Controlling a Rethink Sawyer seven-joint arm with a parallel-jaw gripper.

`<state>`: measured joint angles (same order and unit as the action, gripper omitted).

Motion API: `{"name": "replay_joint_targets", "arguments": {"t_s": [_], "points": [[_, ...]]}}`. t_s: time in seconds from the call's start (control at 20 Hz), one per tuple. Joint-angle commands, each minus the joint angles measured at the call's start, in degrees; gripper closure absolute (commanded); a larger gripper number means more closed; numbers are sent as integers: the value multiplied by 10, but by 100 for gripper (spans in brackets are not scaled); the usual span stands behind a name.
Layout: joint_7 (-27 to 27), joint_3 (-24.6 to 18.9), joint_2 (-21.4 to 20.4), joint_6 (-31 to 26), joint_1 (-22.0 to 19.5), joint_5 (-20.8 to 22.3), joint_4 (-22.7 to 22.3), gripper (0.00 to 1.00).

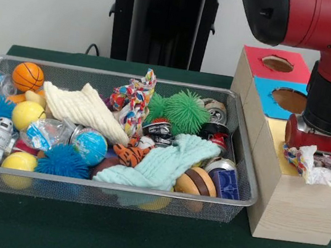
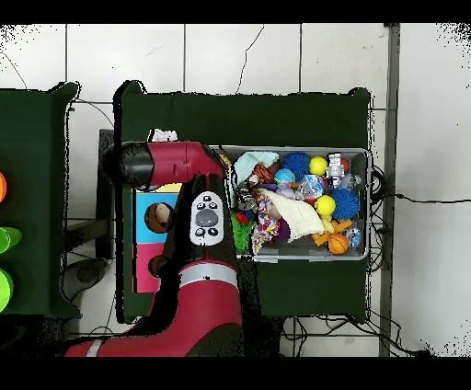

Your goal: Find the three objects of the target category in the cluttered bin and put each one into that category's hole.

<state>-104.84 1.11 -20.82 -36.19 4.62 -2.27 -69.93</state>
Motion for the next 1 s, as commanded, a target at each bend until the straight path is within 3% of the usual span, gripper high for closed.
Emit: {"name": "replay_joint_targets", "arguments": {"t_s": [0.05,0.25,0.55,1.0], "points": [[-19,-4,-12,-45,1,35,-8,100],[-25,-7,-23,-36,-2,37,-10,100],[-10,-8,-94,-126,-11,31,-12,100],[-3,-13,-124,-178,-18,40,-7,100]]}}
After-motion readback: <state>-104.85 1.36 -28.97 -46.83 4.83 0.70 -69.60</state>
